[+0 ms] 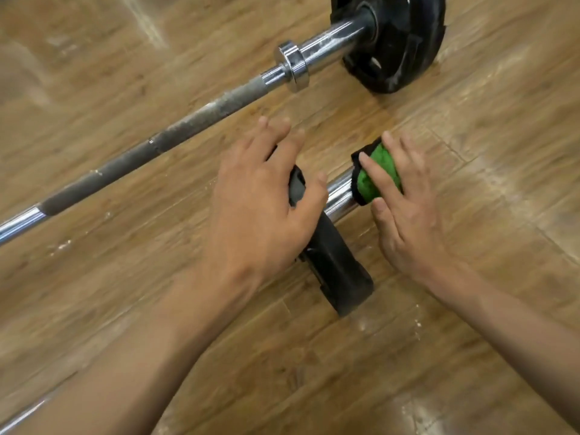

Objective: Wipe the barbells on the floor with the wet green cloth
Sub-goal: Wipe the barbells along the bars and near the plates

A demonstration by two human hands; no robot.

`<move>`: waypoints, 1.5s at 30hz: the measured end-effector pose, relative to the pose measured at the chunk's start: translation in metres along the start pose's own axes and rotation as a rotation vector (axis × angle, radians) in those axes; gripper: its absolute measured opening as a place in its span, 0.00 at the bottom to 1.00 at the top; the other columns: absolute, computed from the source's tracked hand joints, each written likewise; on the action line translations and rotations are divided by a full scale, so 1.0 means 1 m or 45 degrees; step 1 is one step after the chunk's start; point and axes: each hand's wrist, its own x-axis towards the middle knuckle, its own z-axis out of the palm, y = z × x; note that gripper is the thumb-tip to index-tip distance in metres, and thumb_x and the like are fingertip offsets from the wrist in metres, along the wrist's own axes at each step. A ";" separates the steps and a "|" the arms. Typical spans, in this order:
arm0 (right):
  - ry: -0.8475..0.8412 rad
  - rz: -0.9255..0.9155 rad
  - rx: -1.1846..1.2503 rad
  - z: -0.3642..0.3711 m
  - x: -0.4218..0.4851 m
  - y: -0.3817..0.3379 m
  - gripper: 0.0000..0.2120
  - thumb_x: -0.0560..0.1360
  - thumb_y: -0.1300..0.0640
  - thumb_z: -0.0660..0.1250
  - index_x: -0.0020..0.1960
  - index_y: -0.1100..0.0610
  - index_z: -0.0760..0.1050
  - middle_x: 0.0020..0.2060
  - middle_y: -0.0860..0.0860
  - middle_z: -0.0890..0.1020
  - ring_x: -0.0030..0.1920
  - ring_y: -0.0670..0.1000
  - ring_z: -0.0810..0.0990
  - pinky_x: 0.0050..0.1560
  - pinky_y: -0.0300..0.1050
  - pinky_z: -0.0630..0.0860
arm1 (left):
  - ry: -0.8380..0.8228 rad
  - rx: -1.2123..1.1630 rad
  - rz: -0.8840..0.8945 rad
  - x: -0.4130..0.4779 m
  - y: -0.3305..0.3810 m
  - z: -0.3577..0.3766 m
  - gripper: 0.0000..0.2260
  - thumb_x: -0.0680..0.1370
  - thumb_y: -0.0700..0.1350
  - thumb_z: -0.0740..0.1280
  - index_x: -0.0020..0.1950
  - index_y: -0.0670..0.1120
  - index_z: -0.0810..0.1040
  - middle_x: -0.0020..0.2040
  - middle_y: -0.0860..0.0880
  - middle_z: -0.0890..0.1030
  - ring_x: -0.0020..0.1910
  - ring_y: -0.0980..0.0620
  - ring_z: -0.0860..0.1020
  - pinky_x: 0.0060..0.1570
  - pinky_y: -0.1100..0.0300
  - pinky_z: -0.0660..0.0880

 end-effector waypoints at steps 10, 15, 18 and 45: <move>-0.041 -0.034 -0.051 0.002 0.008 -0.003 0.26 0.87 0.47 0.48 0.79 0.59 0.68 0.81 0.60 0.62 0.82 0.63 0.55 0.79 0.69 0.54 | -0.002 -0.036 -0.040 0.000 -0.002 0.003 0.31 0.78 0.59 0.58 0.77 0.45 0.74 0.77 0.48 0.73 0.80 0.49 0.64 0.78 0.54 0.57; -0.255 -0.575 -0.257 -0.019 0.002 0.020 0.25 0.87 0.47 0.51 0.81 0.57 0.63 0.80 0.60 0.63 0.81 0.63 0.59 0.80 0.65 0.55 | -0.051 0.118 0.099 -0.025 0.015 0.003 0.33 0.81 0.61 0.56 0.80 0.42 0.69 0.79 0.42 0.69 0.81 0.45 0.62 0.79 0.49 0.57; -0.126 -0.254 -0.212 -0.032 0.007 0.025 0.26 0.87 0.48 0.49 0.78 0.60 0.69 0.78 0.61 0.68 0.80 0.65 0.61 0.78 0.70 0.56 | -0.048 0.146 0.242 -0.045 0.029 0.006 0.31 0.81 0.56 0.57 0.80 0.40 0.68 0.80 0.40 0.67 0.82 0.43 0.60 0.80 0.53 0.52; -0.226 0.019 -0.135 -0.072 -0.061 0.000 0.30 0.88 0.44 0.42 0.78 0.60 0.69 0.78 0.58 0.68 0.81 0.60 0.60 0.81 0.66 0.50 | -0.160 -0.039 0.545 -0.105 0.028 0.013 0.32 0.82 0.60 0.60 0.83 0.47 0.61 0.84 0.44 0.59 0.84 0.44 0.52 0.81 0.42 0.54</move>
